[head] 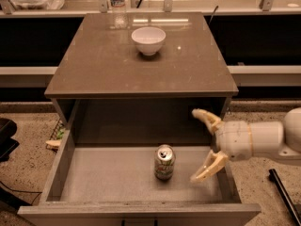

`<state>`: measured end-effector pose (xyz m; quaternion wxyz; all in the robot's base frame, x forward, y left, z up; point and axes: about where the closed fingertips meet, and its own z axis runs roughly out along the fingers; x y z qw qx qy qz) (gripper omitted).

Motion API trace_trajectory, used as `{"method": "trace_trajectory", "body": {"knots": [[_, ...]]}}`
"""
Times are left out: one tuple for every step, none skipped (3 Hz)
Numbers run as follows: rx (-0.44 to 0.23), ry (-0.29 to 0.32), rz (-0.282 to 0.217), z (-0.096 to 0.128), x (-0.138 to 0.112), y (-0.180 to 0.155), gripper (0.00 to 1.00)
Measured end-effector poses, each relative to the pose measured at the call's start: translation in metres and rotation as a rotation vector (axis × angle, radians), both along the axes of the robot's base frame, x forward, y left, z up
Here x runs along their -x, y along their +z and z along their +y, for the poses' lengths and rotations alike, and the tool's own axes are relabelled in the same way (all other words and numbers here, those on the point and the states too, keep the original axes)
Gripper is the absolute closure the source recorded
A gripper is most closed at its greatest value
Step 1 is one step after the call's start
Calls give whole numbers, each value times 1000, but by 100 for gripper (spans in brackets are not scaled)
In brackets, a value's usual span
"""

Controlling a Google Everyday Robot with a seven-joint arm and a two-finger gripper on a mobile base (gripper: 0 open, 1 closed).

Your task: Pick 7up can from top drawer and place on counter

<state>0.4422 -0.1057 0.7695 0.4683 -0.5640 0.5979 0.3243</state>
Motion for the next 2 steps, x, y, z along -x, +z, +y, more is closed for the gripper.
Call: {"method": "trace_trajectory", "body": {"knots": [[-36, 26, 45, 13, -3, -37, 0], [-79, 74, 58, 36, -9, -74, 0]]}}
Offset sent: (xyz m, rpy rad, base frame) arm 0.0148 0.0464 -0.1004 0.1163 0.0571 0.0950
